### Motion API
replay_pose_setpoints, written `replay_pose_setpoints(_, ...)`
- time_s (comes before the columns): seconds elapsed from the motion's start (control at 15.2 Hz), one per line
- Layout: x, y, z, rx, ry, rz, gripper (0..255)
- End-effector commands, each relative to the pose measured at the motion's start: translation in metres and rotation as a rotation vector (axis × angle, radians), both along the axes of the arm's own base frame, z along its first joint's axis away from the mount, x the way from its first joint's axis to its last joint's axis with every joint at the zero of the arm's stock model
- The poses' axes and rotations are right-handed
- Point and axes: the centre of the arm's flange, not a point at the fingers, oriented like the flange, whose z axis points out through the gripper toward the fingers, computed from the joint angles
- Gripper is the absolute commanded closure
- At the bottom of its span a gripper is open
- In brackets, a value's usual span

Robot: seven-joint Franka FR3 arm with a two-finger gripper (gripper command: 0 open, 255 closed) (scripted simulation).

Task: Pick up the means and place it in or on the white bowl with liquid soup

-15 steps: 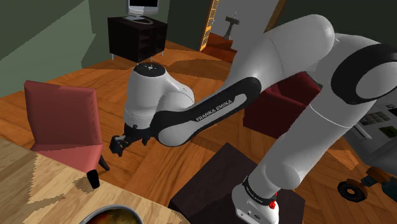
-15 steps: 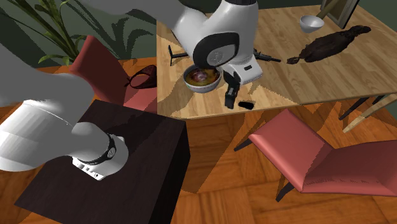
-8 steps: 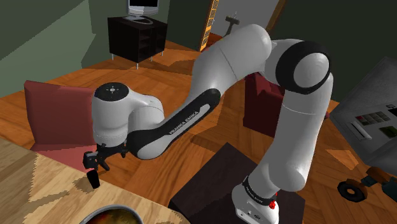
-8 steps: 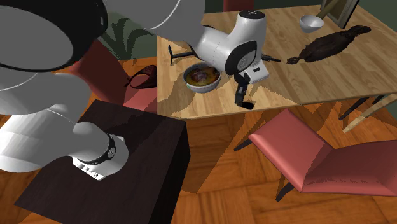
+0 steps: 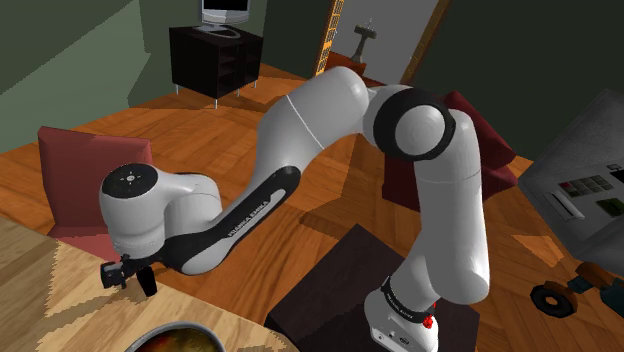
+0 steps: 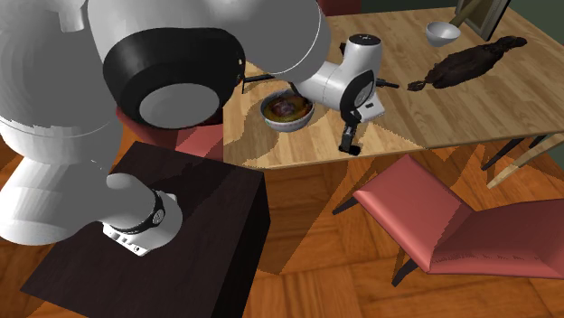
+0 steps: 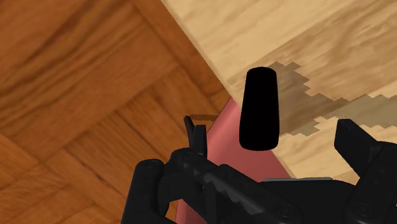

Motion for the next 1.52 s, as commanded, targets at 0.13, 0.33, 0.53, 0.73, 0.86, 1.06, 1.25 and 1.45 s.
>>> replay_pose_setpoints(0.13,0.002,0.002,-0.021,-0.001,-0.001,-0.001,0)
replay_pose_setpoints(0.33,0.005,0.001,-0.034,-0.001,-0.001,-0.001,0)
replay_pose_setpoints(0.53,0.005,0.001,-0.034,-0.001,-0.001,-0.001,0)
replay_pose_setpoints(0.73,0.005,0.001,-0.034,-0.001,-0.001,-0.001,0)
replay_pose_setpoints(0.86,0.004,0.001,-0.034,-0.001,-0.001,-0.001,255)
replay_pose_setpoints(1.06,0.005,0.001,-0.034,-0.001,-0.001,-0.001,255)
replay_pose_setpoints(1.25,0.005,0.001,-0.034,-0.001,-0.001,-0.001,255)
replay_pose_setpoints(1.45,0.005,0.001,-0.034,-0.001,-0.001,-0.001,255)
